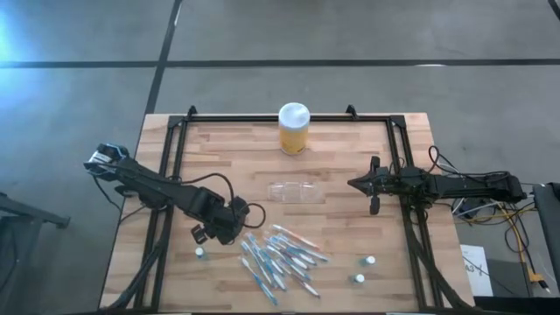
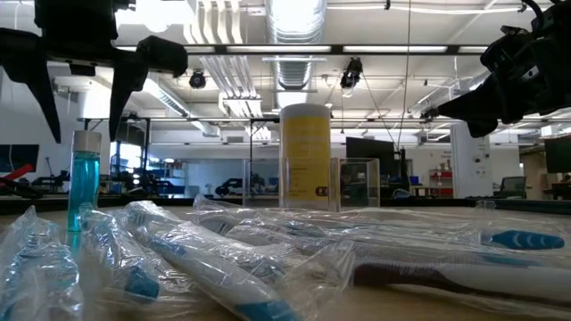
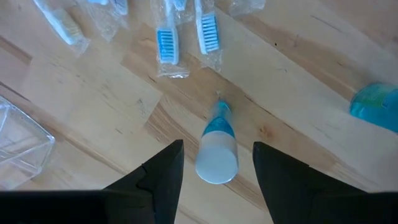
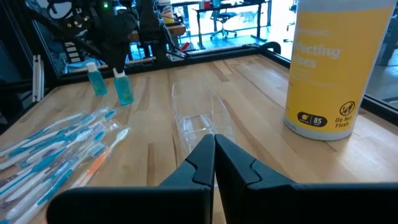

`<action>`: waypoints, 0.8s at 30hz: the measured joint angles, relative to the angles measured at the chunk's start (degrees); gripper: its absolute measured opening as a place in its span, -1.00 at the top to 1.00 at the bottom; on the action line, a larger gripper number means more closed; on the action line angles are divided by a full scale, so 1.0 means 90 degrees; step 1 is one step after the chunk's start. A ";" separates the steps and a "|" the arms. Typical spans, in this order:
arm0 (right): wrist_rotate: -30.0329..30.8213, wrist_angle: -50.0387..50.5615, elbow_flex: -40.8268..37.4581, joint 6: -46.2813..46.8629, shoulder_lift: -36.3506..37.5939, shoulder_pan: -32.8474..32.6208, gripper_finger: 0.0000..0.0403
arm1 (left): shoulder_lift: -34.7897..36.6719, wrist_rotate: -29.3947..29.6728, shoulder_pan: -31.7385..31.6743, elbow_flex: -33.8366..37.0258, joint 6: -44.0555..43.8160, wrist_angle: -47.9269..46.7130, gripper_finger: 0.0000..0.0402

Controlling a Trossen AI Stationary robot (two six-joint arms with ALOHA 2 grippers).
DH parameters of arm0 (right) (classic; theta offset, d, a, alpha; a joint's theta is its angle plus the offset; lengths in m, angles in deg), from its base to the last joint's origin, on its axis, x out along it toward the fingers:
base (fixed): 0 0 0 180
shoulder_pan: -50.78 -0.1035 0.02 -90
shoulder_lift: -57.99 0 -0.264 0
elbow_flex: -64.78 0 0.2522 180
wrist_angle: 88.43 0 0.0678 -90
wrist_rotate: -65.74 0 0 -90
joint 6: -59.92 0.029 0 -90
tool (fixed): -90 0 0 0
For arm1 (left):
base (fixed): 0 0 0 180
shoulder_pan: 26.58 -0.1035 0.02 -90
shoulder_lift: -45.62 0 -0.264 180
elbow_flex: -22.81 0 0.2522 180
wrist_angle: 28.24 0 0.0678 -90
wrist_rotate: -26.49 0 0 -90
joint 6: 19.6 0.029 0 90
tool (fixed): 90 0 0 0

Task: Pick & Place toothbrushing station
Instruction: Put the mouthwash into the transparent organizer

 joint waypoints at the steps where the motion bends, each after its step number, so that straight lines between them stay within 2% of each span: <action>1: 0.0000 0.0000 0.0000 0.0000 0.0000 0.0000 0.96 | 0.0000 -0.0001 0.0000 0.0001 0.0000 0.0001 0.02; 18: 0.0000 0.0002 0.0000 -0.0002 0.0000 0.0000 0.96 | 0.0000 0.0171 -0.0012 0.0108 0.0466 0.0217 0.02; 24: 0.0000 0.0005 0.0000 -0.0021 0.0000 0.0000 0.96 | -0.0184 0.0085 -0.0012 0.0108 0.0472 0.0159 0.15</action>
